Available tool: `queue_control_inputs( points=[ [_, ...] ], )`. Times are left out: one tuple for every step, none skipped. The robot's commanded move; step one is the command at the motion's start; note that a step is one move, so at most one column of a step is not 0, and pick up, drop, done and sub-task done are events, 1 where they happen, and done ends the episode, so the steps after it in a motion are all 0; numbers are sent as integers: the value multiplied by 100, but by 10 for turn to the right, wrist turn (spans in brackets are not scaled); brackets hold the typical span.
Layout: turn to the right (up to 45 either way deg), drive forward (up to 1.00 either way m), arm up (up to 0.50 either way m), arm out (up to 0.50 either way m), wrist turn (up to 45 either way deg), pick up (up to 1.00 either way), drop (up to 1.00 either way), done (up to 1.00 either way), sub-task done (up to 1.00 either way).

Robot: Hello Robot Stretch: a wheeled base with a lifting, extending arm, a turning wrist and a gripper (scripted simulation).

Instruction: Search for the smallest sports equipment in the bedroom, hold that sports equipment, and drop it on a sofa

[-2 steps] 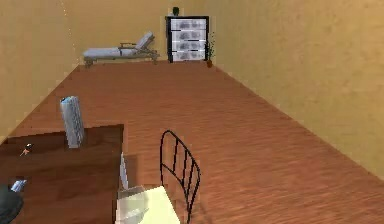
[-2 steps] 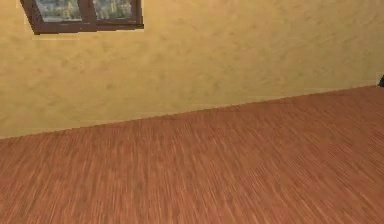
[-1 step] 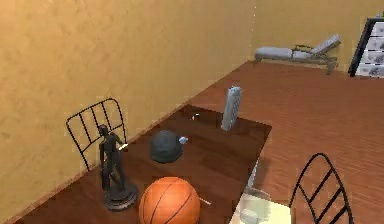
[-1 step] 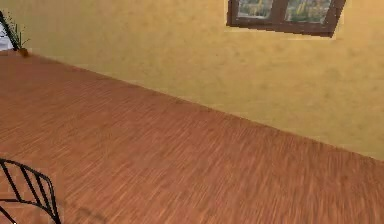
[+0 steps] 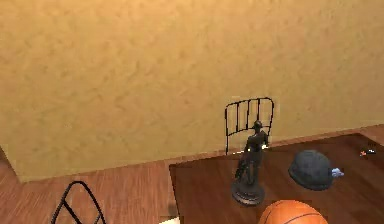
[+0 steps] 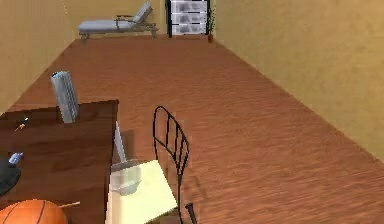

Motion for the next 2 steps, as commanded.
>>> queue_control_inputs(
  points=[
    [-450, 0, 0, 0, 0, 0, 0, 0, 0],
    [0, 0, 50, 0, 0, 0, 0, 0, 0]
  ],
)
